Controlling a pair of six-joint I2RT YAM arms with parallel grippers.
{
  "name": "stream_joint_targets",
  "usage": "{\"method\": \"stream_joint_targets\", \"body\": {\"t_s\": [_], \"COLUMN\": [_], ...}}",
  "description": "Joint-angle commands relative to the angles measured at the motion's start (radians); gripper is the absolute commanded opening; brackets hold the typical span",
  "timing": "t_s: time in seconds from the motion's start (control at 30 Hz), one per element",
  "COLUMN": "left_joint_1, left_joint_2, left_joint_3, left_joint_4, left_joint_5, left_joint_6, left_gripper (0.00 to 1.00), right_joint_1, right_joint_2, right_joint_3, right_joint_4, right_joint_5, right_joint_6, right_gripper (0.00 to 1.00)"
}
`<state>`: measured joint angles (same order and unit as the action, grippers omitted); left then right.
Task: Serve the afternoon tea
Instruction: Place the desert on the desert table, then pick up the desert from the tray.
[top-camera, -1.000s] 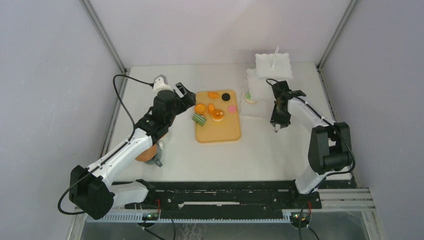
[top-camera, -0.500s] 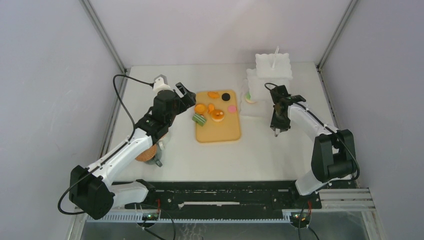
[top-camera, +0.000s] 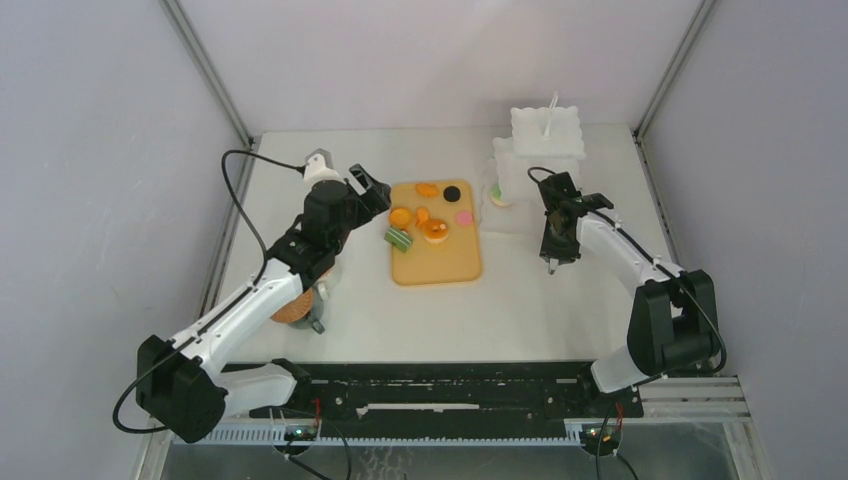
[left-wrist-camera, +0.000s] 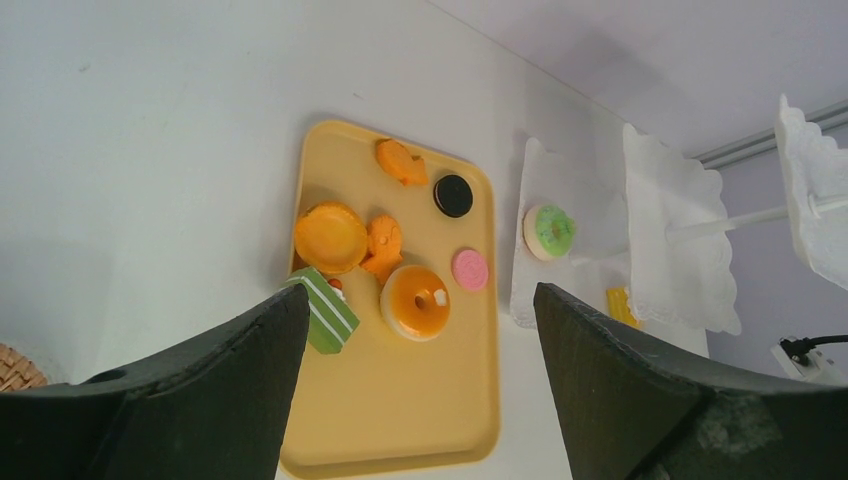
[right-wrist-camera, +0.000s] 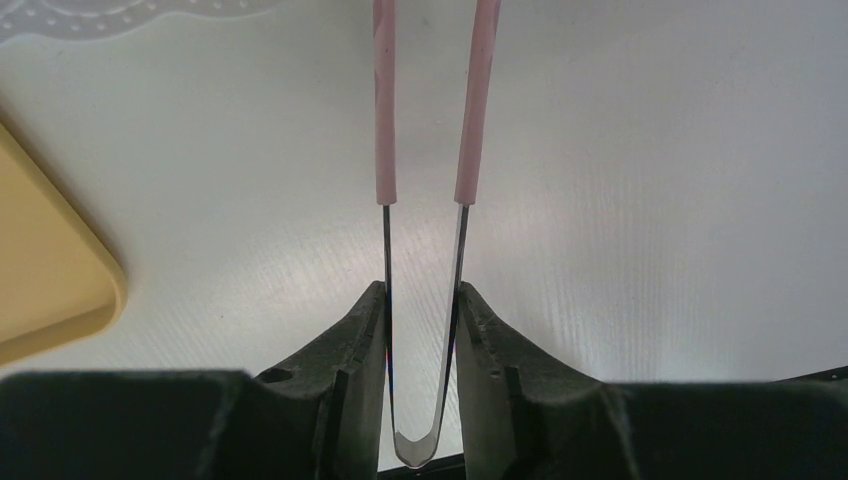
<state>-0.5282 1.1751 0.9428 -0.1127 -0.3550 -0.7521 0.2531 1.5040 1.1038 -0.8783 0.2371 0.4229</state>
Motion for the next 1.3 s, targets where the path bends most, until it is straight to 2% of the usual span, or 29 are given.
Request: {"method": "stream_joint_targets", "body": {"t_s": [0.0, 0.4, 0.8, 1.07, 1.27], "left_joint_1": [-0.006, -0.008, -0.007, -0.009, -0.008], "left_joint_2": [-0.037, -0.06, -0.095, -0.146, -0.192], "left_joint_3": [0.032, 0.013, -0.002, -0.029, -0.055], "left_joint_4": [0.044, 0.044, 0.025, -0.01, -0.04], "left_joint_5": [-0.011, -0.018, -0.034, -0.048, -0.073], "left_joint_6": [-0.005, -0.007, -0.009, -0.012, -0.009], "left_gripper": [0.87, 0.87, 0.87, 0.87, 0.88], "right_joint_1": [0.015, 0.097, 0.338, 0.5, 0.607], "right_joint_2": [-0.059, -0.158, -0.229, -0.117, 0.015], "right_joint_3": [0.005, 0.005, 0.005, 0.047, 0.149], "right_joint_4": [-0.005, -0.068, -0.005, 0.133, 0.174], "right_joint_5": [0.033, 0.058, 0.005, -0.152, -0.219], "right_joint_6": [0.018, 0.049, 0.032, -0.036, -0.093], "right_gripper": [0.35, 0.34, 0.33, 0.33, 0.33]}}
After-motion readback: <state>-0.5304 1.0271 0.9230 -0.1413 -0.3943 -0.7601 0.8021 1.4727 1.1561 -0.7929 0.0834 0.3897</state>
